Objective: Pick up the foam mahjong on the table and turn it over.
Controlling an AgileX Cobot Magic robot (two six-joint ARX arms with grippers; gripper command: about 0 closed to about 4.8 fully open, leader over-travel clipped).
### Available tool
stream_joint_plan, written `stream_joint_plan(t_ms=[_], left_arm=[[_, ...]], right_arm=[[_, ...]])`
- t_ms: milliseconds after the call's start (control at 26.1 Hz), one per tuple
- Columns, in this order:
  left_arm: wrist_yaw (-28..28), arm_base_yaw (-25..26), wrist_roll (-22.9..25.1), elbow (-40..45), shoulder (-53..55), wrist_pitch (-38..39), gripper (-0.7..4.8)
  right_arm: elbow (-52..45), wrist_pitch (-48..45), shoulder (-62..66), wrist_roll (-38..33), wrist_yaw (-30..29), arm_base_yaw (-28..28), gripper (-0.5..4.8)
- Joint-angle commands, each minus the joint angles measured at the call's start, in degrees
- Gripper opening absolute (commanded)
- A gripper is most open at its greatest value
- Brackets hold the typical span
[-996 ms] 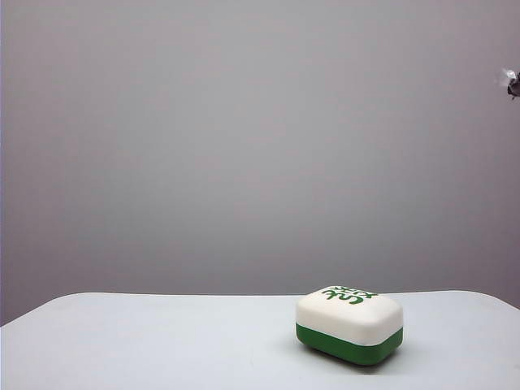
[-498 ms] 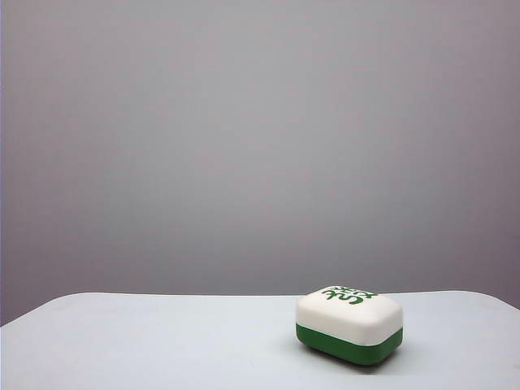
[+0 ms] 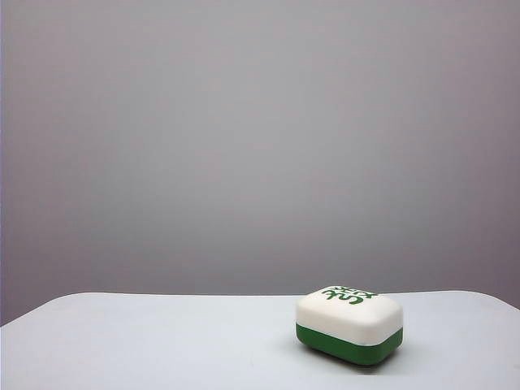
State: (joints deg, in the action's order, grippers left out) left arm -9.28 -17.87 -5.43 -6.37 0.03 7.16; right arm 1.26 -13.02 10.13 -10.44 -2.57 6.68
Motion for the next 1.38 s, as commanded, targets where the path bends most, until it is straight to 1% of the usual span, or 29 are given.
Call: stream_joint_plan(t_ms=[38,115,192,230,345,498,613,651,728,881,920,1073,1379], left_arm=[[-2.91,0.02,0.92,-0.13,0.02,0.48,-0.05],[-4.13,0.02,0.92,-0.13,0.02,0.98,-0.05],[-4.22,0.02,0.92,-0.13,0.02,1.29,-0.05],[-4.24,0.02,0.94,-0.13,0.02,1.53,-0.05],[-4.24,0.02,0.92,-0.13,0.02,2.71,-0.05],[-4.28,0.0,0.92,-0.15,0.02,5.25,-0.05],[-5.09,0.0,0.52,-0.13,0.13,7.23,-0.05],[-5.09,0.02,0.52,-0.13,0.15,7.98,-0.05],[-5.11,0.02,0.7,-0.13,0.15,7.78,-0.05],[-4.68,0.0,0.5,-0.13,0.15,8.39,-0.05],[-4.68,-0.02,0.5,-0.13,0.15,8.46,-0.05],[-4.68,0.0,0.5,-0.13,0.15,8.61,-0.05],[-4.68,0.0,0.5,-0.13,0.15,8.63,-0.05]], right_arm=[[-0.33,0.66,-0.07,0.17,1.4,-0.02,-0.01],[-0.39,0.55,-0.48,0.2,1.55,-0.02,-0.01],[-0.35,0.28,-1.97,0.17,1.4,0.0,-0.01],[-0.31,0.68,-4.92,0.15,1.4,0.0,-0.01],[-0.31,3.45,-9.77,-0.15,2.82,-0.09,-0.01],[-0.46,6.49,-9.92,-0.22,4.17,-0.07,-0.01],[-0.98,9.53,-10.03,-0.22,4.79,-0.09,-0.01],[-1.2,12.24,-10.05,-0.35,6.97,-0.07,-0.01],[-1.2,14.71,-10.03,-0.35,7.96,-0.09,0.0],[-1.2,22.67,-10.03,-0.35,8.02,-0.09,0.0],[-1.14,23.41,-9.79,-0.24,7.8,-0.09,0.0],[-1.14,23.43,-9.64,-0.28,6.45,-0.02,0.0],[-1.14,23.39,-9.64,-0.26,6.51,-0.02,0.0]])
